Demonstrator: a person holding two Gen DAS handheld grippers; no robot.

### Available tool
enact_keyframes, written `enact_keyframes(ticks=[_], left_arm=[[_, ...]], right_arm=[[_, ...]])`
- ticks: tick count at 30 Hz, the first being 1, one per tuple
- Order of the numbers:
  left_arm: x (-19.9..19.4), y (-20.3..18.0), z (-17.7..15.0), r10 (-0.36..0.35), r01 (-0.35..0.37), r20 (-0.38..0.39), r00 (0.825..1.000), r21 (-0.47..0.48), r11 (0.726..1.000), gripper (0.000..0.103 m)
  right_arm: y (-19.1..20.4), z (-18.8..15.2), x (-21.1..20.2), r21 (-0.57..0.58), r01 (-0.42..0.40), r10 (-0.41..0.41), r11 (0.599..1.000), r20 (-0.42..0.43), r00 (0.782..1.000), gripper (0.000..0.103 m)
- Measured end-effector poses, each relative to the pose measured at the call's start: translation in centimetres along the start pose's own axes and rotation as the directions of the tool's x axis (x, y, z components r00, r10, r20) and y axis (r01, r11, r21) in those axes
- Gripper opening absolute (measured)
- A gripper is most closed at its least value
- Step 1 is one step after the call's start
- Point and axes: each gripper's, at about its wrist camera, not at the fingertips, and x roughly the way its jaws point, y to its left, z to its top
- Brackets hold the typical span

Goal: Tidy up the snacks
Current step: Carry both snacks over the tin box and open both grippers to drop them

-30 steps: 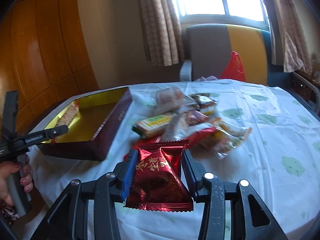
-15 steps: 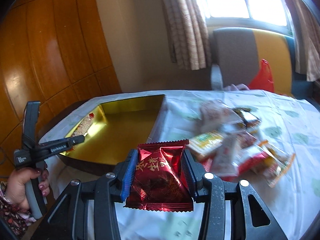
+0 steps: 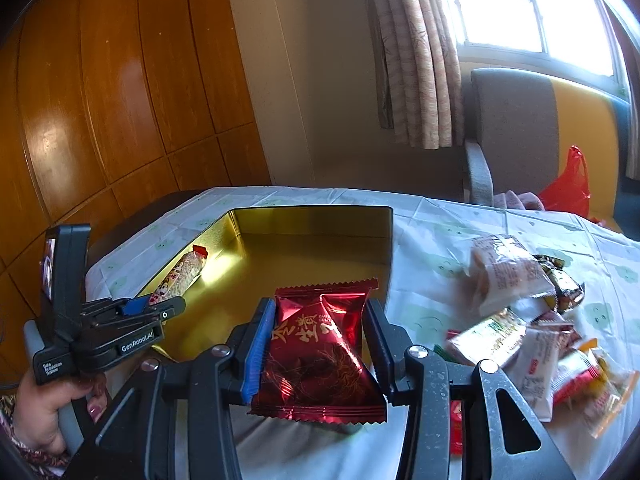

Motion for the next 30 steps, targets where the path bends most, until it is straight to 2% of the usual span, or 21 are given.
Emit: enact_keyframes(ticks=[6, 9, 14, 24, 27, 28, 30], left_arm=[[0.2, 0.2, 0.3, 0.029, -0.029, -0.014, 0.999, -0.02, 0.999, 0.033], [-0.3, 0.5, 0.6, 0.015, -0.015, -0.005, 1.0, -0.047, 0.999, 0.036], [-1.3, 0.6, 1.0, -0.024, 0.025, 0.012, 1.0, -0.093, 0.995, 0.036], [-1.9, -1.4, 0.8, -0.08, 0.081, 0.013, 0.997, -0.073, 0.994, 0.036], [-2.0, -2.0, 0.6, -0.096, 0.097, 0.011, 0.995, -0.061, 0.993, 0.036], [-2.1, -2.2, 0.5, -0.102, 0.103, 0.011, 0.995, -0.056, 0.993, 0.036], [-2.1, -2.5, 0.5, -0.113, 0.114, 0.012, 0.993, -0.049, 0.992, 0.036]], right_arm=[[0.3, 0.4, 1.2, -0.009, 0.006, -0.006, 1.0, -0.018, 1.0, 0.046], [0.4, 0.4, 1.5, -0.014, 0.008, -0.009, 1.0, -0.027, 1.0, 0.046], [0.6, 0.2, 2.1, -0.023, 0.011, -0.012, 1.0, -0.042, 0.999, 0.046], [0.3, -0.1, 3.9, -0.045, 0.043, -0.046, 0.998, -0.078, 0.996, 0.046], [-0.1, -0.2, 4.4, -0.044, 0.078, -0.081, 0.996, -0.088, 0.993, 0.051], [-0.3, -0.2, 4.5, -0.035, 0.087, -0.089, 0.996, -0.088, 0.992, 0.057], [-0.8, 0.0, 3.8, -0.001, 0.078, -0.078, 0.997, -0.061, 0.995, 0.059]])
